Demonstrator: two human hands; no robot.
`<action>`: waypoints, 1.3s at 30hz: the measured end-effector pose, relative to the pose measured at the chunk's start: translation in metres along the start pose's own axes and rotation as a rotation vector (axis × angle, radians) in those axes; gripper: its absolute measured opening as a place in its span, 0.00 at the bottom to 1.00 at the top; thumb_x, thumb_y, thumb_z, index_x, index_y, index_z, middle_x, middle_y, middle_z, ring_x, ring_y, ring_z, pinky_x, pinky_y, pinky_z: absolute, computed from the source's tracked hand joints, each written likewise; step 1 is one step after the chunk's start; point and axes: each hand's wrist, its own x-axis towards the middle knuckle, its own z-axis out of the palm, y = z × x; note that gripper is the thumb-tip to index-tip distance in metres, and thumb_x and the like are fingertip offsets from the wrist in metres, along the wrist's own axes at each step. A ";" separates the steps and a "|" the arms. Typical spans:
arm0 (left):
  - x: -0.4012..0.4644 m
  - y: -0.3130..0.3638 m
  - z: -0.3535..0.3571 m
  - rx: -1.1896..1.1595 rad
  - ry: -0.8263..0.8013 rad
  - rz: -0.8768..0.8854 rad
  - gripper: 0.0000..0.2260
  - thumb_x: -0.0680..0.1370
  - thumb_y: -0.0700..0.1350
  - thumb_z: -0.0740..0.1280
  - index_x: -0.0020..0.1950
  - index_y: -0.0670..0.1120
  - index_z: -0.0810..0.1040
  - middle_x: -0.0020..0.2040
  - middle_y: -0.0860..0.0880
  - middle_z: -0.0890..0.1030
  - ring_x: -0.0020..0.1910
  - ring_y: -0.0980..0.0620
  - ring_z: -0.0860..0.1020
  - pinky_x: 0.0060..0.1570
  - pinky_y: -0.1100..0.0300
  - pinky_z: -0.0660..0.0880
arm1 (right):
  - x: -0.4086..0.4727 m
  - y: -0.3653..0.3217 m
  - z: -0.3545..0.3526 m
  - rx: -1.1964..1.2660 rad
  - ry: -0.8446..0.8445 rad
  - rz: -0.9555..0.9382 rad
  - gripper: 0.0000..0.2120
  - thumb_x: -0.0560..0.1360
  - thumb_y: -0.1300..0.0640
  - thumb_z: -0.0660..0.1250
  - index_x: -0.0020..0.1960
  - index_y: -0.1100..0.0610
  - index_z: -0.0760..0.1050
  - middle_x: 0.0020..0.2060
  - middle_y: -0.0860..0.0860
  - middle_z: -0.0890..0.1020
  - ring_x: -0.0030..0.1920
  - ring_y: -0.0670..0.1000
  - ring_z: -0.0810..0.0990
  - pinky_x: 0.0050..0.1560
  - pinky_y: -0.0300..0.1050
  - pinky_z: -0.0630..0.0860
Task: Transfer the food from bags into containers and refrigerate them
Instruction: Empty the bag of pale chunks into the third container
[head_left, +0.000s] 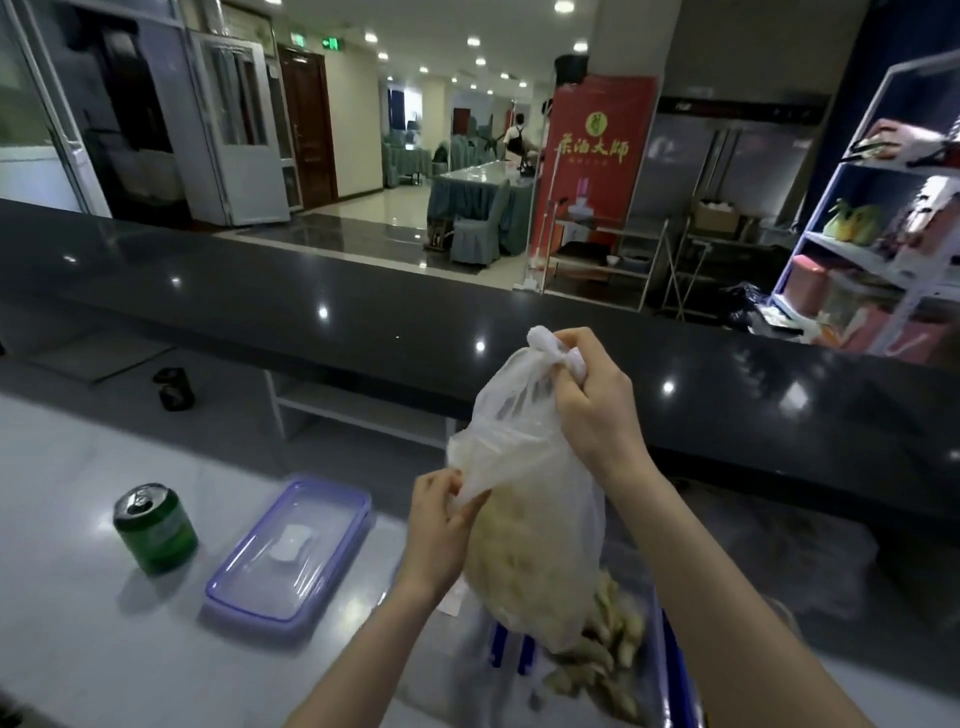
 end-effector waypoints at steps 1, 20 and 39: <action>0.007 0.000 -0.010 -0.014 0.007 0.019 0.14 0.73 0.57 0.71 0.46 0.46 0.76 0.56 0.51 0.73 0.52 0.53 0.76 0.52 0.53 0.77 | 0.000 -0.001 0.008 -0.017 0.007 0.009 0.07 0.78 0.62 0.59 0.50 0.53 0.73 0.38 0.51 0.77 0.35 0.44 0.73 0.35 0.37 0.71; 0.038 0.036 -0.081 -0.078 0.149 0.150 0.10 0.73 0.34 0.68 0.40 0.48 0.72 0.39 0.48 0.78 0.37 0.56 0.74 0.35 0.66 0.72 | -0.041 0.050 0.102 -0.398 -0.416 0.231 0.31 0.69 0.33 0.66 0.67 0.45 0.66 0.60 0.45 0.76 0.56 0.48 0.77 0.56 0.53 0.78; 0.049 0.036 -0.065 0.169 0.089 0.321 0.12 0.68 0.28 0.68 0.40 0.45 0.76 0.38 0.50 0.78 0.39 0.57 0.75 0.40 0.68 0.72 | -0.057 0.086 0.107 -0.261 -0.501 0.499 0.38 0.61 0.28 0.68 0.65 0.46 0.67 0.57 0.45 0.73 0.53 0.46 0.75 0.53 0.49 0.79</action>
